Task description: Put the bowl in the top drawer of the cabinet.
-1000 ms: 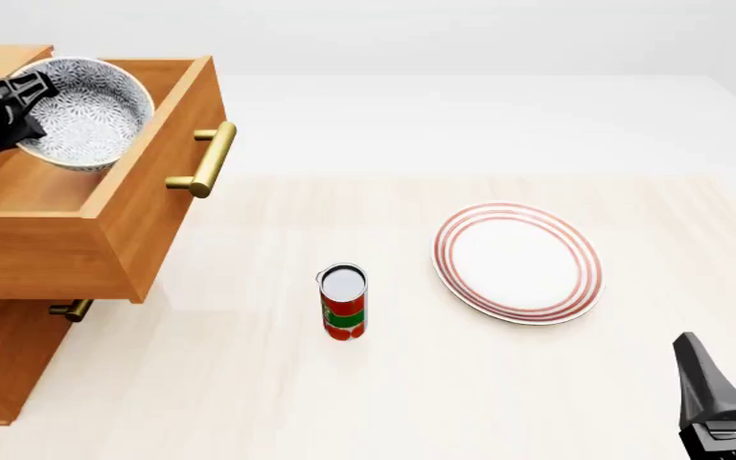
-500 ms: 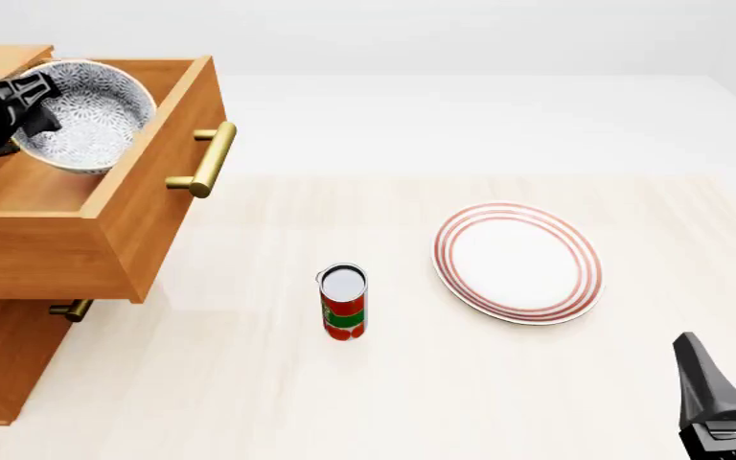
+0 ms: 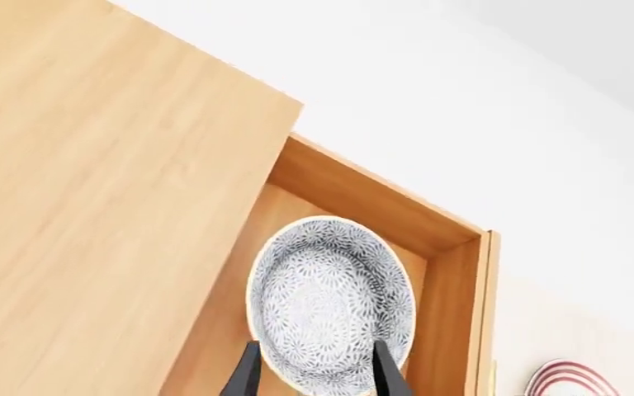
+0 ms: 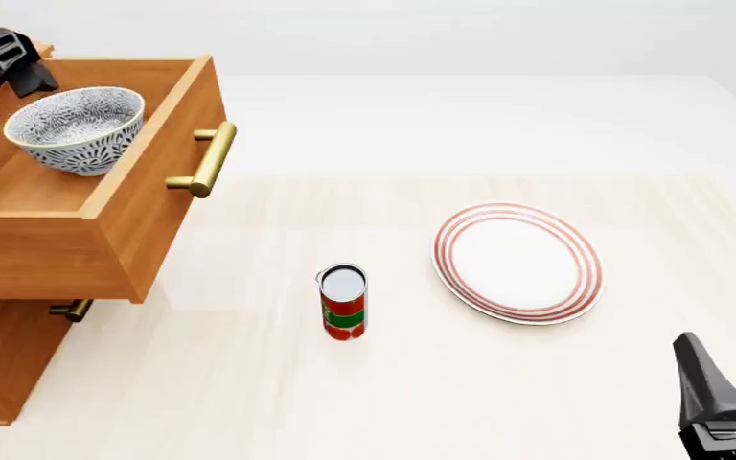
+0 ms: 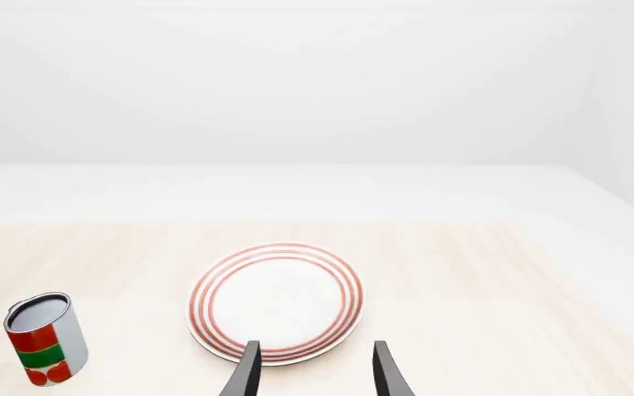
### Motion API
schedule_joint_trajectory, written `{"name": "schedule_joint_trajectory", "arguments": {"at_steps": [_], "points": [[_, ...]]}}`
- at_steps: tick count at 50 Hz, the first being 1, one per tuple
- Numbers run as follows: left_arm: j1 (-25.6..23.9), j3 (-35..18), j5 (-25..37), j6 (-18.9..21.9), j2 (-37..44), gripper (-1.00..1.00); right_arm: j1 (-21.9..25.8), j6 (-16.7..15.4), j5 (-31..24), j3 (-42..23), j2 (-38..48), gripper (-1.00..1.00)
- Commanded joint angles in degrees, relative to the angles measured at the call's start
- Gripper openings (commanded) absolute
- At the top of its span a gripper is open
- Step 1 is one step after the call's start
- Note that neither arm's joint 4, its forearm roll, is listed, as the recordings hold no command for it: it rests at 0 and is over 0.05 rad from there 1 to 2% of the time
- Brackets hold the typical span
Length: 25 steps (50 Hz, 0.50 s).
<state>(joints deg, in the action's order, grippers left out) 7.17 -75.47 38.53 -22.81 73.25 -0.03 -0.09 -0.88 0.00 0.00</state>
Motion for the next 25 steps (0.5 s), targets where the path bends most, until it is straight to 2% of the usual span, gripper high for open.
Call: {"name": "schedule_joint_trajectory", "arguments": {"at_steps": [1,12,25], "points": [[-0.7,-2.0,2.3,1.0,-3.2,1.00,0.0,0.0,0.0,0.0,0.0,1.00],[-1.9,-3.9,4.2,0.6,-8.2,1.00,0.0,0.0,0.0,0.0,0.0,1.00],[-3.5,-3.5,6.0,-0.4,-14.9,1.00,0.0,0.0,0.0,0.0,0.0,1.00]]}}
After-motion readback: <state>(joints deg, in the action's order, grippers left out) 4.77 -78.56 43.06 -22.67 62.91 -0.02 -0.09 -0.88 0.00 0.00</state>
